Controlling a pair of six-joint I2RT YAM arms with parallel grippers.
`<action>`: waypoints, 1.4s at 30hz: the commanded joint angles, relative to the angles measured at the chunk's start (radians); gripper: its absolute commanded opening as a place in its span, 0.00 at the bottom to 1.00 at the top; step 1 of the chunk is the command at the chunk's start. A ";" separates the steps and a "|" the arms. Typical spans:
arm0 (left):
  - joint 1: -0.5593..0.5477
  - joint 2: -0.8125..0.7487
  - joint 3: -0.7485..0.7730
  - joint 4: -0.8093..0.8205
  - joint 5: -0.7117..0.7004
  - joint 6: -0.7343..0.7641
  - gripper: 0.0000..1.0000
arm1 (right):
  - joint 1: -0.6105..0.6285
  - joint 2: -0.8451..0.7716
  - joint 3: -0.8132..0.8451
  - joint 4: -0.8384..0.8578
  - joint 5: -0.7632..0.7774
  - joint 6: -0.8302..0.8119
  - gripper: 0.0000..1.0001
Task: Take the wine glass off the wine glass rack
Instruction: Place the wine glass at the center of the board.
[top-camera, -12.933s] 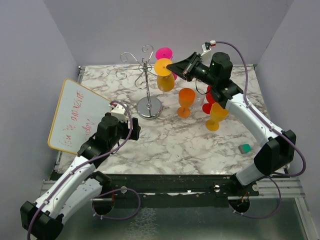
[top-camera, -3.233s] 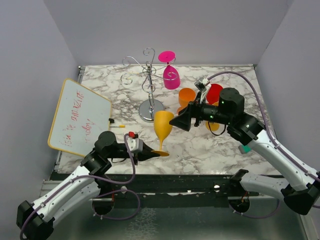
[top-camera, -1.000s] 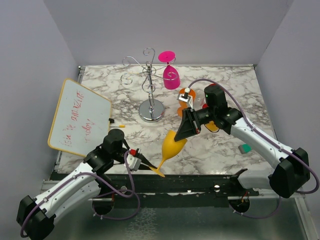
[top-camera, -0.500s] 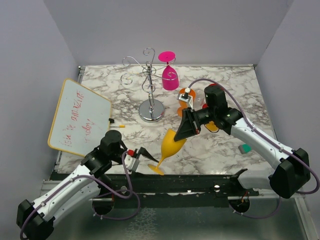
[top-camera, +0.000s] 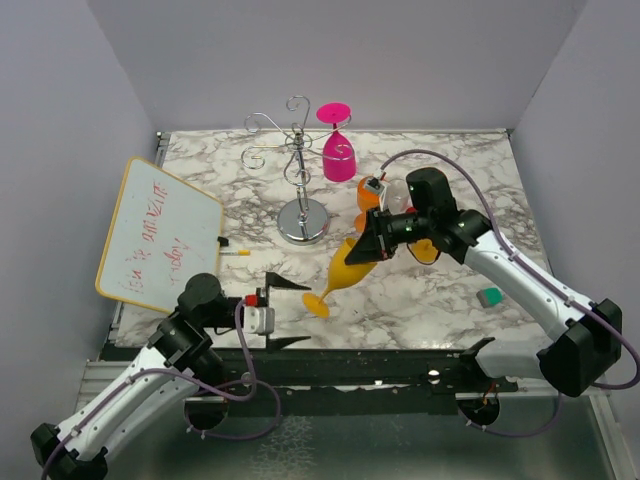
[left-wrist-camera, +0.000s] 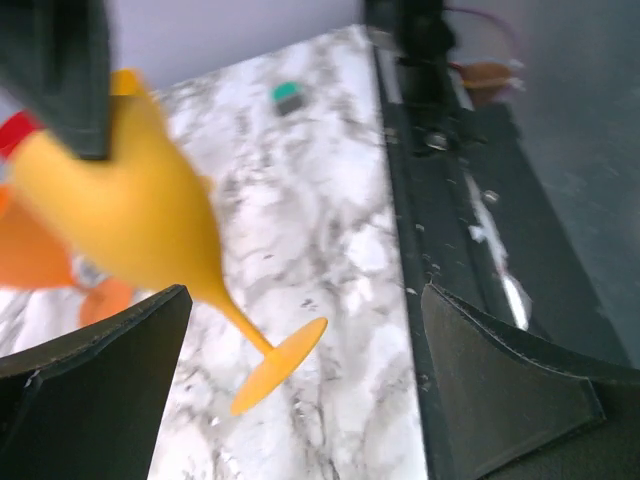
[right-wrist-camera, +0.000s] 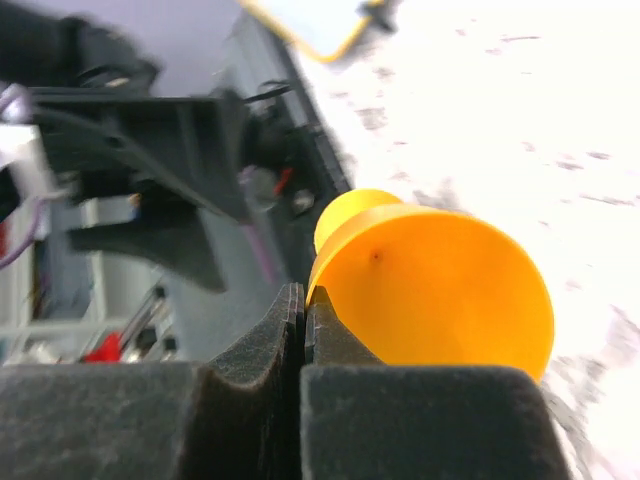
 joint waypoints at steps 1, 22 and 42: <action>-0.001 -0.110 -0.049 0.144 -0.495 -0.253 0.99 | 0.001 0.000 0.064 -0.198 0.442 -0.043 0.00; -0.001 -0.016 0.113 -0.099 -1.070 -0.493 0.99 | 0.002 0.019 0.143 -0.250 1.169 -0.041 0.01; 0.001 -0.034 0.105 -0.125 -1.106 -0.454 0.99 | 0.001 0.210 0.180 -0.193 1.144 -0.073 0.06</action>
